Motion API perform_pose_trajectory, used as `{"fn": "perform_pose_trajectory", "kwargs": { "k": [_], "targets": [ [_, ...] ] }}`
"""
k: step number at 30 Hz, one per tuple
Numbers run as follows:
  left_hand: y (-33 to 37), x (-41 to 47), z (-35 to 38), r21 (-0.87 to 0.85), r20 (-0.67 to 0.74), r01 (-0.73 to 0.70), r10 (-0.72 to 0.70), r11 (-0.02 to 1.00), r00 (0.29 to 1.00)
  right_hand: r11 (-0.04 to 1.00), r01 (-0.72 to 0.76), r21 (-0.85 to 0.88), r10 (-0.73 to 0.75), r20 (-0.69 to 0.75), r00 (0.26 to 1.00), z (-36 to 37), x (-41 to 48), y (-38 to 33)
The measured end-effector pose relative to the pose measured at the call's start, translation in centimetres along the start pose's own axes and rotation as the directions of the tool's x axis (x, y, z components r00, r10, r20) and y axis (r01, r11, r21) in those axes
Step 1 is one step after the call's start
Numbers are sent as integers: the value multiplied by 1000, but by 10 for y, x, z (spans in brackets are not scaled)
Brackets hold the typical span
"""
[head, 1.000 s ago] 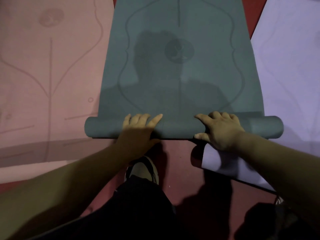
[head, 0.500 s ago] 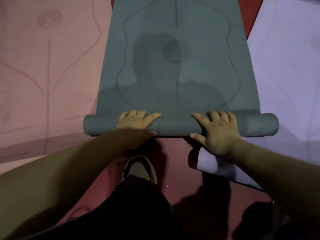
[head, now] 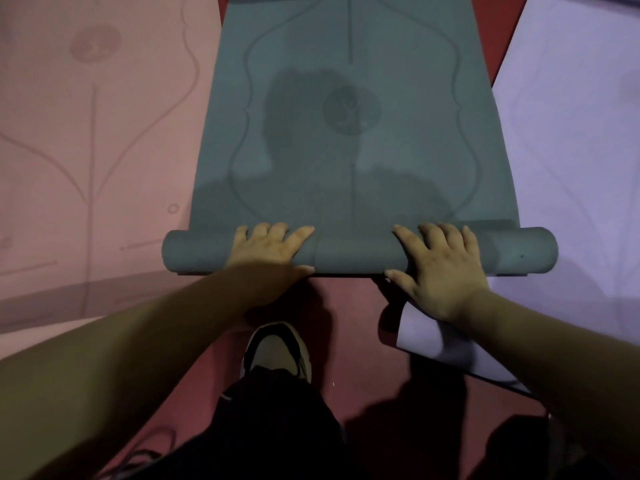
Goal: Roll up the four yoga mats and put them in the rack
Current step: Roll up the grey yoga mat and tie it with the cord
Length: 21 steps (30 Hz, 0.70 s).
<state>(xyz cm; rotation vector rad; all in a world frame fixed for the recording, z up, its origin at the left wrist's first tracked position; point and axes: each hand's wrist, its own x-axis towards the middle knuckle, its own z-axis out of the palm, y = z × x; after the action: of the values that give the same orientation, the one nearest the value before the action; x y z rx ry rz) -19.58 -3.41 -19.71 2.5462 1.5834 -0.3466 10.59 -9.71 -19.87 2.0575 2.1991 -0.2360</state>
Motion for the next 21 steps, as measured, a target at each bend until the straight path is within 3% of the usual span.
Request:
{"fn": "perform_pose_trajectory", "kwargs": {
  "k": [4, 11, 17, 21],
  "targets": [
    [-4, 7, -4, -48, 60, 4, -1, 999, 998, 1000, -4, -7, 4, 55, 998, -4, 8, 2],
    [3, -7, 12, 46, -174, -58, 65, 997, 983, 999, 18, -38, -13, 133, 991, -13, 23, 9],
    [-5, 7, 1, -17, 8, -38, 38, 999, 999, 999, 27, -22, -28, -14, 1000, -1, 13, 8],
    [-8, 15, -7, -62, 84, -29, 34, 998, 996, 1000, 16, -25, -16, 20, 1000, -5, 19, 10]
  ]
}}
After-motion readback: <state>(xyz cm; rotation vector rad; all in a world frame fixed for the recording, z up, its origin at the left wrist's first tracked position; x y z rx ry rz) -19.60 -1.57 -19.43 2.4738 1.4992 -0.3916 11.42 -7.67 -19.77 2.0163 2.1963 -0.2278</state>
